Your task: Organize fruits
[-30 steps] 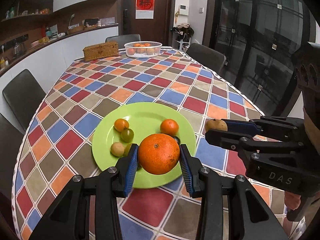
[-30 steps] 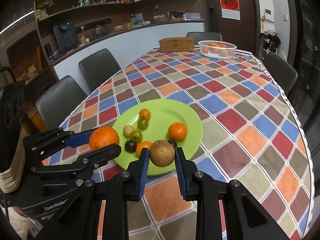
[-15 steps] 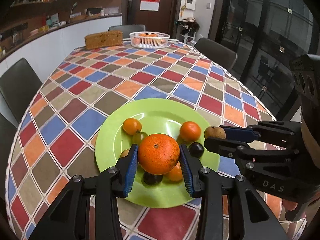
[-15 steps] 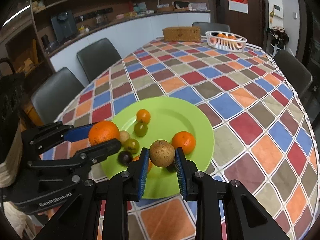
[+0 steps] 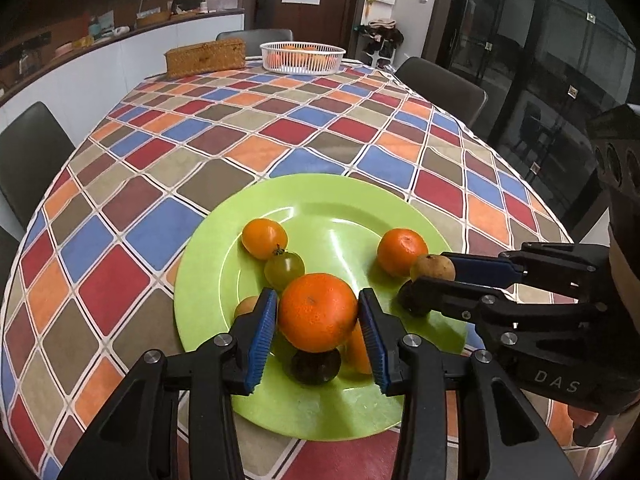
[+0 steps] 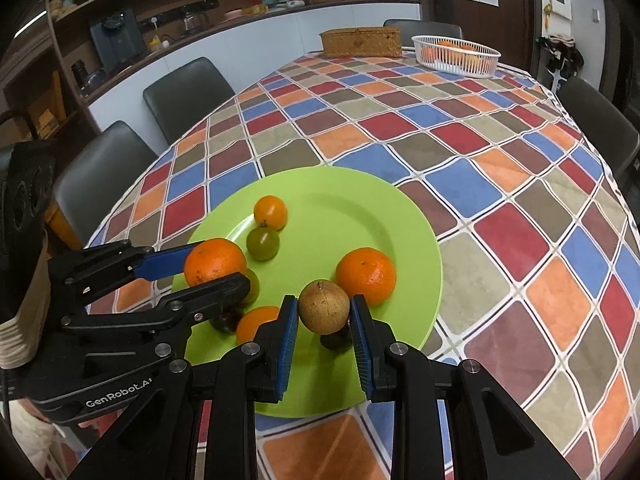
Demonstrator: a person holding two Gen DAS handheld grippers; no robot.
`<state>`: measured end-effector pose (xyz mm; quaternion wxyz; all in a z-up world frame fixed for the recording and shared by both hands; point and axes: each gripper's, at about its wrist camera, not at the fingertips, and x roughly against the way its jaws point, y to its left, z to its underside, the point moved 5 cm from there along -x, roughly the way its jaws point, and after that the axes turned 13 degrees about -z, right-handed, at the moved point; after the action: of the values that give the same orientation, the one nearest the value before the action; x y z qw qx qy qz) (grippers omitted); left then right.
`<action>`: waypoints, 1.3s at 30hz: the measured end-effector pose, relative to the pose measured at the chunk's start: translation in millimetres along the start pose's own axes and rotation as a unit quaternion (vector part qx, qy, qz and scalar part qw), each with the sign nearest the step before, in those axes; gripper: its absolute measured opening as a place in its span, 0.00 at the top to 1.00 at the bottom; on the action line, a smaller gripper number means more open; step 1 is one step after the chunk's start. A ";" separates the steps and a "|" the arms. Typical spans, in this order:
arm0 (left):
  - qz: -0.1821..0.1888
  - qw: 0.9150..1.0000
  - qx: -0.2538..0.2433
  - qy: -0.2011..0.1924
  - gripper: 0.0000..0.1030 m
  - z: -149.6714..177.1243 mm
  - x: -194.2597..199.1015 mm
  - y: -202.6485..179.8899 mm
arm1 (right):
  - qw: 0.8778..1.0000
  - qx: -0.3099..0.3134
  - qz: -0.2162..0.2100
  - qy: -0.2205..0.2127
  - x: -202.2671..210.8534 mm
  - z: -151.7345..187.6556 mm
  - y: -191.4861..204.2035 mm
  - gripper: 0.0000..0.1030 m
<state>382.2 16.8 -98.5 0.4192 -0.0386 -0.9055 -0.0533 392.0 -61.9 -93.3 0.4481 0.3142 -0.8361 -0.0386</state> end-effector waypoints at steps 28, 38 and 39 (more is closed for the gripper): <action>-0.069 0.993 0.016 -0.097 0.40 51.6 133.6 6.4 | 0.994 0.027 0.066 -0.081 95.0 46.2 49.4 0.51; -0.105 0.987 0.033 -0.121 0.27 90.7 180.6 -2.7 | 0.991 0.017 0.073 -0.110 134.1 93.3 72.8 0.46; -0.106 0.986 0.033 -0.123 0.27 93.7 183.9 -3.6 | 0.991 0.018 0.076 -0.113 137.5 97.0 74.4 0.45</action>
<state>192.4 30.0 -18.7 0.2980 0.0650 -0.9503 -0.0624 225.4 -100.5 -25.6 0.3467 0.2513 -0.9033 -0.0251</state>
